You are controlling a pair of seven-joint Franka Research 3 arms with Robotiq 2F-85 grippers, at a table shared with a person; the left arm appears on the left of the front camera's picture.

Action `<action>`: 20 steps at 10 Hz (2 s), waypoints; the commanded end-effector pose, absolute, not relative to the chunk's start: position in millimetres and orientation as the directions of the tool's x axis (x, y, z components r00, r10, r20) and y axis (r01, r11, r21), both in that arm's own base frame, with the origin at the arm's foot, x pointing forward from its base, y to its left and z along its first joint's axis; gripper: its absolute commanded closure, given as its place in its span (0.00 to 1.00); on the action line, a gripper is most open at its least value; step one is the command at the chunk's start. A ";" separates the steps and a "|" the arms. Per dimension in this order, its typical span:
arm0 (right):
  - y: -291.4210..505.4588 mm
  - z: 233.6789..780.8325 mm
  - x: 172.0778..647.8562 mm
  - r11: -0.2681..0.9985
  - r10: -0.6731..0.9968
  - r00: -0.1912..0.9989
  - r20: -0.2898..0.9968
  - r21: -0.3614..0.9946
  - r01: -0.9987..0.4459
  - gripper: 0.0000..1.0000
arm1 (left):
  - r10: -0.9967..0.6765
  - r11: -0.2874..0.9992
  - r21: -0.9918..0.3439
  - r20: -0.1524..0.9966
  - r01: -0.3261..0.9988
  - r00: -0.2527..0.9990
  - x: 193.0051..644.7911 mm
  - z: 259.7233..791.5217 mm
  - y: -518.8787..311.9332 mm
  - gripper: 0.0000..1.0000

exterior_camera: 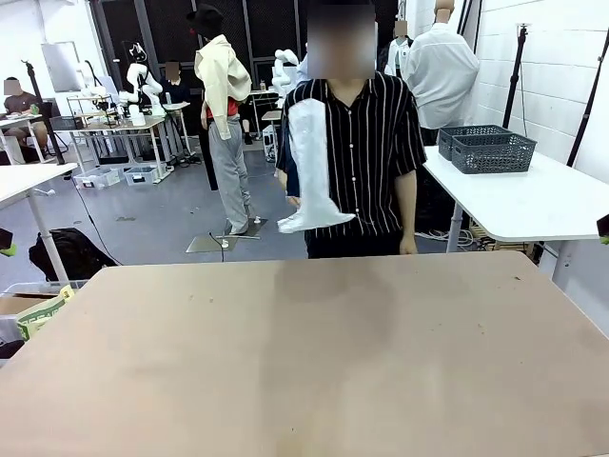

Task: Transfer purchased items from the store into the shopping bag.
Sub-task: Open the Reusable shopping bag in the center of the table.

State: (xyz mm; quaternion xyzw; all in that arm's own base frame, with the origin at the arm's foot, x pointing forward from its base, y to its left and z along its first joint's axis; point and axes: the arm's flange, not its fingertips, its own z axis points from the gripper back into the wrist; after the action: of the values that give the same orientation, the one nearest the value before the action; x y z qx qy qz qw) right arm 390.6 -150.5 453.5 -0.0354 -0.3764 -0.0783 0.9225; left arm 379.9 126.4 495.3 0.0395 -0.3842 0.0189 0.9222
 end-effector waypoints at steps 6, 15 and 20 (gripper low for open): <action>-151.9 451.3 389.8 0.987 -0.106 0.713 0.693 -0.013 0.160 0.00 | -0.007 0.996 0.069 0.707 -0.059 0.708 377.8 496.0 128.7 0.00; -151.9 451.3 389.8 0.987 -0.106 0.713 0.693 -0.013 0.160 0.00 | -0.007 0.996 0.069 0.707 -0.059 0.708 377.8 496.0 128.7 0.00; -150.5 453.5 390.6 0.985 -0.118 0.704 0.700 -0.006 0.171 0.00 | -0.114 0.993 0.108 0.743 0.049 0.660 393.3 507.4 100.6 0.00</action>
State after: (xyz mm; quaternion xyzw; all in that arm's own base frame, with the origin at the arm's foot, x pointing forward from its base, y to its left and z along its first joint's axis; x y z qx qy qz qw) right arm 390.6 -150.4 453.6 -0.0355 -0.3765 -0.0783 0.9224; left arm 383.5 115.9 499.7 0.0421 -0.3902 -0.0013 0.9198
